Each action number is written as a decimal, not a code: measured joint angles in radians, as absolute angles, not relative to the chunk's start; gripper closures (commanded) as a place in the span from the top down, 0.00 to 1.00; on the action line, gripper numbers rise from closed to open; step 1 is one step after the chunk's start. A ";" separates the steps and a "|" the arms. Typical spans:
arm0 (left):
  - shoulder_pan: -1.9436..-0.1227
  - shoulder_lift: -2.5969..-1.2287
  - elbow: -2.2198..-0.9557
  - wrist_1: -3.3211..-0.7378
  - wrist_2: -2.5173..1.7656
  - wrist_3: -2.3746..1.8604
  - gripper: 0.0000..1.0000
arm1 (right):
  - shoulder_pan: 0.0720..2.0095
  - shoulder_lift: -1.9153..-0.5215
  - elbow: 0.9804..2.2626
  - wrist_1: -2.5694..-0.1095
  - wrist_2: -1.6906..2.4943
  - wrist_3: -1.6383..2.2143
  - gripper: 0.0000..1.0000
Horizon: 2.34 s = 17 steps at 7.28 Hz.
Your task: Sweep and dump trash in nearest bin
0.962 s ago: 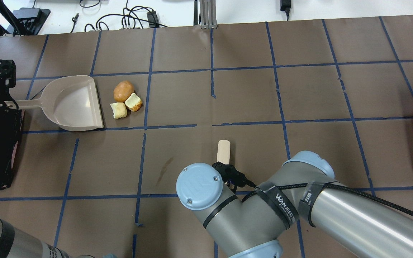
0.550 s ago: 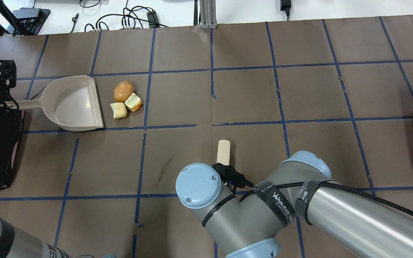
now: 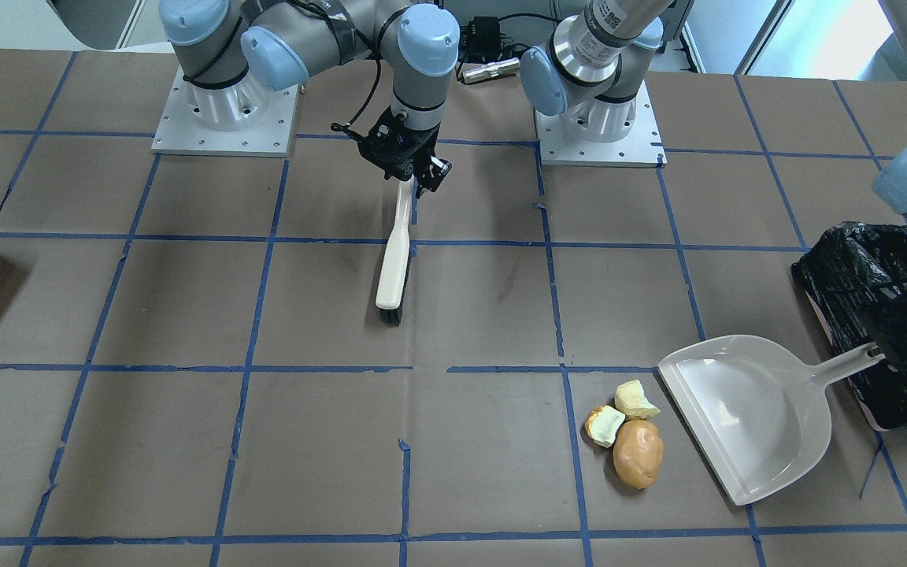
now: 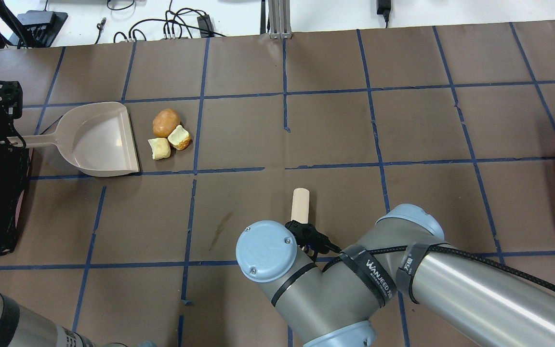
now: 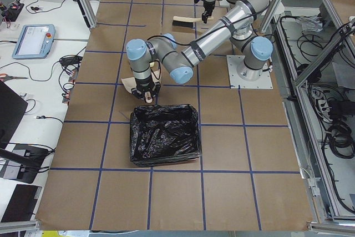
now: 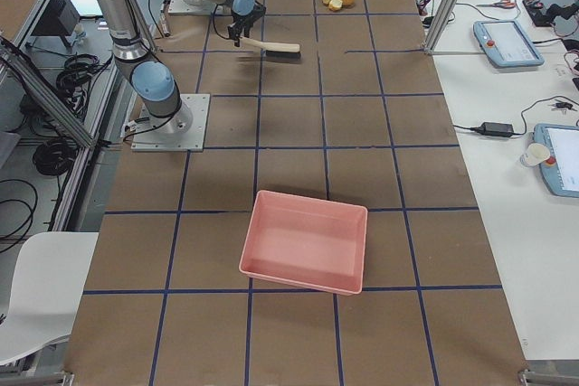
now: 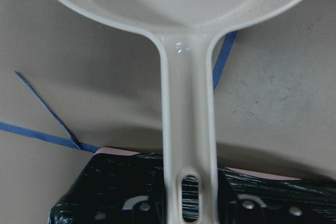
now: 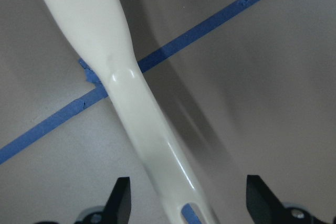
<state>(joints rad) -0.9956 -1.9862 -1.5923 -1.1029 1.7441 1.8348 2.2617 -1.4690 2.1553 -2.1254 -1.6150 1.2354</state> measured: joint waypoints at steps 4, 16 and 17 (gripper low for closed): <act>-0.996 -1.989 -1.591 -1.102 1.744 1.836 0.00 | 2.260 -1.470 2.150 -2.129 -1.614 1.225 0.06; -0.996 -1.988 -1.591 -1.097 1.755 1.827 0.00 | 2.231 -1.359 1.946 -2.269 -1.637 0.692 0.05; -0.996 -1.988 -1.591 -1.097 1.755 1.826 0.00 | 2.231 -1.334 1.908 -2.256 -1.635 0.683 0.05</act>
